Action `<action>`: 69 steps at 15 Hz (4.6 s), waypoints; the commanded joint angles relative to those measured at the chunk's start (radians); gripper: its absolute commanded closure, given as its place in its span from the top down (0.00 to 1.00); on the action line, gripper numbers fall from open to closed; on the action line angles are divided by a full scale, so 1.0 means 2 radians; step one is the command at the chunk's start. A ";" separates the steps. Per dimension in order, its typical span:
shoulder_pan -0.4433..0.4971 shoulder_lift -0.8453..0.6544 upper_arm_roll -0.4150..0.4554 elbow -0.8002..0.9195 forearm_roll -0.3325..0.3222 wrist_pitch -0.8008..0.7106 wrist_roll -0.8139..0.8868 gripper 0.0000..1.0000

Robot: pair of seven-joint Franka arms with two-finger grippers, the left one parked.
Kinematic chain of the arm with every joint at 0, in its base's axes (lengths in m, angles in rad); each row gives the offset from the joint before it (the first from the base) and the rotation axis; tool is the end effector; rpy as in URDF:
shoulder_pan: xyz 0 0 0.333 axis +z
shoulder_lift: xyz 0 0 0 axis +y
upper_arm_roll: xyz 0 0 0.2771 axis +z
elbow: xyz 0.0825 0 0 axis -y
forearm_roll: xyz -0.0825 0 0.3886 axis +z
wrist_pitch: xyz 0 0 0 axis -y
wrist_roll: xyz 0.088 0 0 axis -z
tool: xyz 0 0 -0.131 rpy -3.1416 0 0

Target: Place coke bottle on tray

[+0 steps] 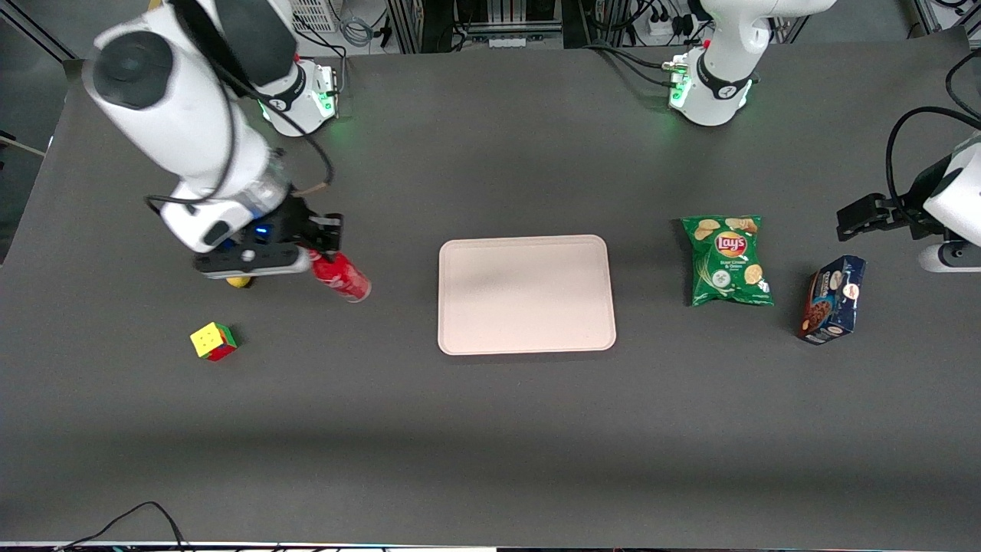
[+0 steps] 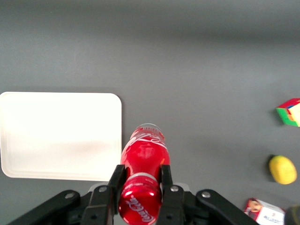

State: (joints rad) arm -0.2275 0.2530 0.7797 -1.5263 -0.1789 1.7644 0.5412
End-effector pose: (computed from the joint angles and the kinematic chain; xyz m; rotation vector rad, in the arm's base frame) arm 0.5601 0.2768 0.4890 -3.1102 -0.0299 -0.0777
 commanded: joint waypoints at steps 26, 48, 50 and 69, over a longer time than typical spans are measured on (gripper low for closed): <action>0.154 0.216 -0.018 -0.010 -0.154 0.126 0.235 0.00; -0.041 0.072 0.021 -0.079 -0.080 0.116 0.128 1.00; -0.072 0.042 0.021 -0.093 -0.073 0.116 0.082 1.00; -0.049 -0.144 -0.194 -0.118 0.092 0.002 -0.208 1.00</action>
State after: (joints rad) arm -0.3720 -0.0118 0.4382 -1.7581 -0.0222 1.7889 0.1577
